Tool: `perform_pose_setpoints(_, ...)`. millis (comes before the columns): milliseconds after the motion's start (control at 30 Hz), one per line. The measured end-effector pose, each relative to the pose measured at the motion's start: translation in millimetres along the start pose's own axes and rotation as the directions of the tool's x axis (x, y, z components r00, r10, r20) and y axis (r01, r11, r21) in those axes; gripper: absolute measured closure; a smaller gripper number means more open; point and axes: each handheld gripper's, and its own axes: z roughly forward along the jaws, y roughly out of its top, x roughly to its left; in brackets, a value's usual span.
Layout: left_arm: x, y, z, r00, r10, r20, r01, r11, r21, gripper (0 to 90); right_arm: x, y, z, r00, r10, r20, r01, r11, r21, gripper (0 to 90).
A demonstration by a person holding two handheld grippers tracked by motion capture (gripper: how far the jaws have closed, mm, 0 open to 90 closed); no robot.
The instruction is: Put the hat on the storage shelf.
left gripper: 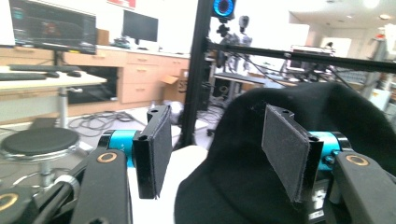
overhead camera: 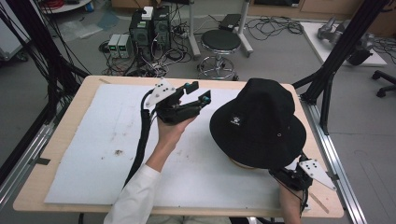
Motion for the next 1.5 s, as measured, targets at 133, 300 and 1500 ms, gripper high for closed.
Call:
perform_pose_setpoints(133,12.1,-1.9,-14.4,0.9991,0.002,-0.042,-0.002,0.9999,-0.015,42.0,0.1,0.1,-0.2,1.0000,-0.002,0.001,0.002,1.000,0.002,10.8)
perform_pose_setpoints(300,25.2,-4.1,-32.2,0.9973,-0.015,-0.073,0.012,0.9992,-0.037,40.5,0.3,0.1,-0.3,1.0000,-0.002,0.002,0.002,1.000,0.002,10.8)
perform_pose_setpoints(1500,68.3,-29.9,-102.3,0.9397,-0.028,-0.341,-0.008,0.9946,-0.104,18.4,0.8,0.0,0.0,1.0000,-0.003,0.006,0.003,1.000,0.001,10.8)
